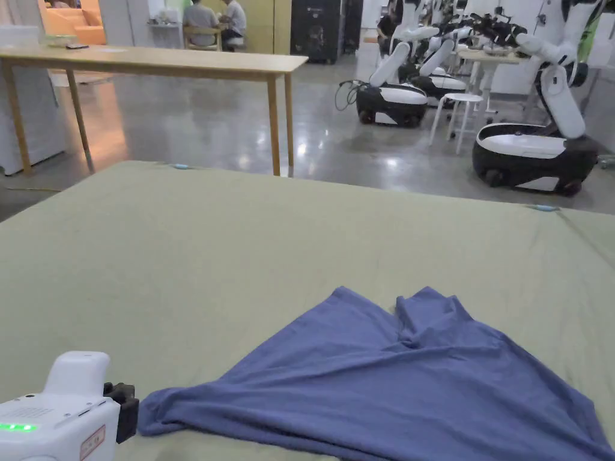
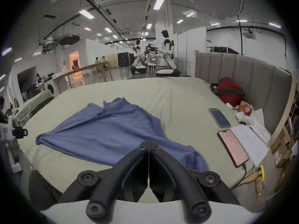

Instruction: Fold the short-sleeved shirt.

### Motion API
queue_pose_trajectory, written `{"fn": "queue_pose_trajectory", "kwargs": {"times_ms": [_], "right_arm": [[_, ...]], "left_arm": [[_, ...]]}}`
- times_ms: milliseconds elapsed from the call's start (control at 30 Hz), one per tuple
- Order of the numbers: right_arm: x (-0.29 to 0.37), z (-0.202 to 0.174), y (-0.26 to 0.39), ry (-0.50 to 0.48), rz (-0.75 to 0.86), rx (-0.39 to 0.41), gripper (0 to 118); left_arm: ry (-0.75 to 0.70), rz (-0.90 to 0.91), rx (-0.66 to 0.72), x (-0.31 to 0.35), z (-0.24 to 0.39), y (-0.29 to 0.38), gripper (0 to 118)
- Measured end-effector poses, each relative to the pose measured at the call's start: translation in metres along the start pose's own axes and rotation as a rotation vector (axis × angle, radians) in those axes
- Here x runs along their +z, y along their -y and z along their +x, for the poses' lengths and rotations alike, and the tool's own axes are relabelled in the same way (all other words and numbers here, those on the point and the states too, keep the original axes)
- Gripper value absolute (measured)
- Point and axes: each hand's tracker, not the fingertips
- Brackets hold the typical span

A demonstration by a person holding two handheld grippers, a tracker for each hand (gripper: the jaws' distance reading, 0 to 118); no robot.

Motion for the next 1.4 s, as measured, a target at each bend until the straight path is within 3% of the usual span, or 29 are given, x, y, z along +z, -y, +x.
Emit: {"fn": "queue_pose_trajectory", "kwargs": {"times_ms": [67, 100, 133, 167, 200, 433, 567, 600, 633, 700, 733, 867, 967, 1067, 1200, 1333, 1367, 1400], "right_arm": [[-0.003, -0.010, 0.005, -0.023, -0.013, 0.012, 2], [-0.005, -0.014, 0.007, -0.040, -0.021, 0.015, 2], [-0.007, -0.018, 0.010, -0.050, -0.034, 0.015, 2], [-0.010, -0.022, 0.010, -0.067, -0.050, 0.016, 2], [-0.014, -0.026, 0.013, -0.092, -0.070, 0.023, 2], [-0.036, -0.035, 0.025, -0.121, -0.137, 0.057, 2], [-0.048, -0.031, 0.026, -0.112, -0.166, 0.071, 2], [-0.052, -0.029, 0.025, -0.115, -0.172, 0.069, 2], [-0.056, -0.026, 0.024, -0.120, -0.177, 0.062, 2], [-0.071, -0.014, 0.020, -0.125, -0.192, 0.048, 2], [-0.077, -0.011, 0.015, -0.127, -0.194, 0.045, 2], [-0.118, -0.002, -0.023, -0.107, -0.198, 0.062, 2], [-0.169, 0.004, -0.065, -0.073, -0.211, 0.107, 2], [-0.232, 0.012, -0.106, -0.087, -0.259, 0.104, 2], [-0.303, 0.005, -0.133, -0.070, -0.343, 0.198, 2], [-0.351, 0.008, -0.143, -0.081, -0.397, 0.174, 3], [-0.355, 0.006, -0.144, -0.099, -0.417, 0.177, 18], [-0.360, 0.005, -0.146, -0.119, -0.453, 0.179, 69]], "left_arm": [[0.017, -0.023, 0.013, -0.008, -0.006, 0.000, 2], [0.035, -0.031, 0.014, -0.014, -0.008, -0.001, 13], [0.055, -0.045, 0.011, -0.021, -0.009, -0.004, 42], [0.078, -0.082, -0.004, -0.032, -0.010, -0.006, 89], [0.078, -0.139, -0.006, -0.048, -0.010, -0.006, 118], [0.061, -0.256, -0.067, -0.118, 0.004, -0.017, 105], [0.088, -0.270, -0.101, -0.114, 0.009, -0.021, 95], [0.117, -0.262, -0.094, -0.109, 0.009, -0.023, 81], [0.111, -0.222, -0.127, -0.104, 0.010, -0.025, 60], [0.142, -0.235, -0.133, -0.097, 0.014, -0.026, 3], [0.109, -0.225, -0.185, -0.096, 0.019, -0.025, 3], [0.166, -0.271, -0.140, -0.096, 0.021, -0.021, 3], [0.163, -0.268, -0.147, -0.098, 0.021, -0.020, 3], [0.168, -0.265, -0.140, -0.096, 0.026, -0.020, 3], [0.169, -0.263, -0.111, -0.097, 0.027, -0.023, 3], [0.163, -0.263, -0.115, -0.097, 0.029, -0.025, 3], [0.161, -0.264, -0.120, -0.096, 0.029, -0.025, 3], [0.161, -0.266, -0.127, -0.096, 0.030, -0.026, 3]]}}
